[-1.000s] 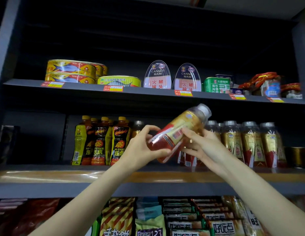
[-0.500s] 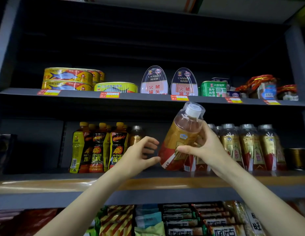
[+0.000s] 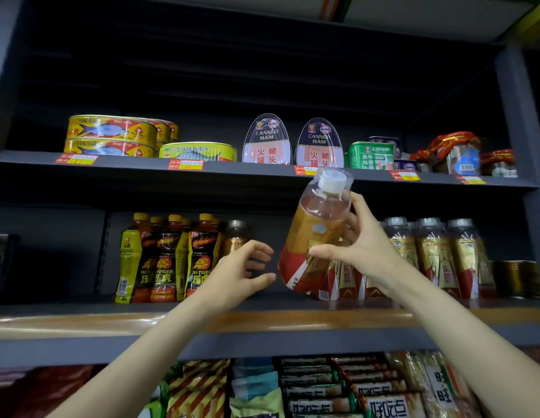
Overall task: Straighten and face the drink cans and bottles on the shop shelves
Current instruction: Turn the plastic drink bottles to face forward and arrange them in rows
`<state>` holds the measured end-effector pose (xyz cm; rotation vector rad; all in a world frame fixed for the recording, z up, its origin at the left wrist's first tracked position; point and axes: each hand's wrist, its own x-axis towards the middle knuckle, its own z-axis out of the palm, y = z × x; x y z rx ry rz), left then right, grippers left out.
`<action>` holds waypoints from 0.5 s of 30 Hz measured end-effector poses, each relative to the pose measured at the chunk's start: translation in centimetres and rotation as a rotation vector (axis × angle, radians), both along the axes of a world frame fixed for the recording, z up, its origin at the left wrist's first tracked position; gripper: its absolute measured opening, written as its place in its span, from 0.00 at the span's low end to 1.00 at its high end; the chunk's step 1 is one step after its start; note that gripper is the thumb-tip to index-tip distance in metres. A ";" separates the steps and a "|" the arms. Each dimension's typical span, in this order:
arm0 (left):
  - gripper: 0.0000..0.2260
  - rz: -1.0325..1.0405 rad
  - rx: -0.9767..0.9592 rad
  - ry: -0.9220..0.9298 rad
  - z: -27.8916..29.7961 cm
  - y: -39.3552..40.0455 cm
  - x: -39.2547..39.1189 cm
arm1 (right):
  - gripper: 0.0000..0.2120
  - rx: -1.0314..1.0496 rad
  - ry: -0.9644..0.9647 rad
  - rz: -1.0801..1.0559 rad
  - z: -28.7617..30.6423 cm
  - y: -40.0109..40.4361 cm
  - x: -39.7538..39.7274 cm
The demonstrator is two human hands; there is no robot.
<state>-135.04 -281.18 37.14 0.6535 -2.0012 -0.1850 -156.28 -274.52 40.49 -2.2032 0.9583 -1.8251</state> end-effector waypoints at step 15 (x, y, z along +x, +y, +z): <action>0.10 0.253 -0.044 -0.013 0.4 -1.2 2.4 | 0.43 0.050 0.018 -0.279 1.1 -5.4 2.7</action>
